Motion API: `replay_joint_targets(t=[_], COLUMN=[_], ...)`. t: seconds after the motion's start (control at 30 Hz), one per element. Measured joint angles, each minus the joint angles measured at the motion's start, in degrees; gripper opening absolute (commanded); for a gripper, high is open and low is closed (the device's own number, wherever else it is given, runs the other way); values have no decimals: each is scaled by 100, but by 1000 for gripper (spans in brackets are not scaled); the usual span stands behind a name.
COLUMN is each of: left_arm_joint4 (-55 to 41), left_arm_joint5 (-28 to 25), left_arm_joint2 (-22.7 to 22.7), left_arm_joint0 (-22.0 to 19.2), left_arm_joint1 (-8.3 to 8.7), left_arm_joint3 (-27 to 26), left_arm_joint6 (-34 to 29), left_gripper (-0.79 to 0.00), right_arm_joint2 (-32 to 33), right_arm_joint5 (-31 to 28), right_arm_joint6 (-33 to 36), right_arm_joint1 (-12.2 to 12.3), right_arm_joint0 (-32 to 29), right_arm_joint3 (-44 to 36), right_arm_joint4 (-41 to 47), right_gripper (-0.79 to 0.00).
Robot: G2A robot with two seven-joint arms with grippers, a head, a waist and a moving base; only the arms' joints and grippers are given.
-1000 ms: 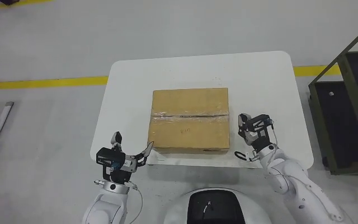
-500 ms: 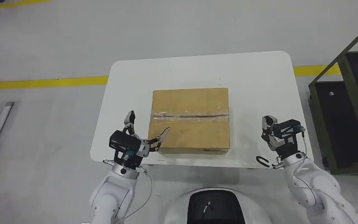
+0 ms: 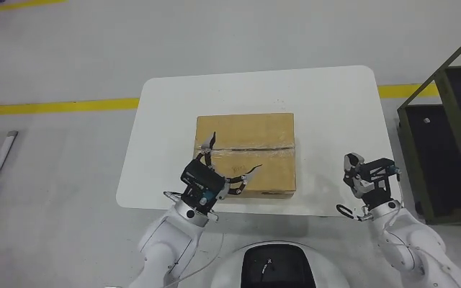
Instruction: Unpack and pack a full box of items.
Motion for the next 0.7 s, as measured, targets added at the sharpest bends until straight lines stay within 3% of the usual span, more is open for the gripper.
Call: replay_joint_targets(t=[0.43,0.7], left_arm_joint4=[-385,-551], left_arm_joint5=[162,54], left_arm_joint2=[-54,395], left_arm_joint0=[158,-384], left_arm_joint1=[-13,-81], left_arm_joint3=[47,483], left_arm_joint6=[-89,-742], left_gripper=[0,0], right_arm_joint2=[-99,-105], right_arm_joint5=[-102,-38], right_arm_joint6=[65,83], right_arm_joint1=[-7,-11], right_arm_joint0=[46,42], right_arm_joint3=[83,35], right_arm_joint4=[-15,-78], right_gripper=[-785,-785])
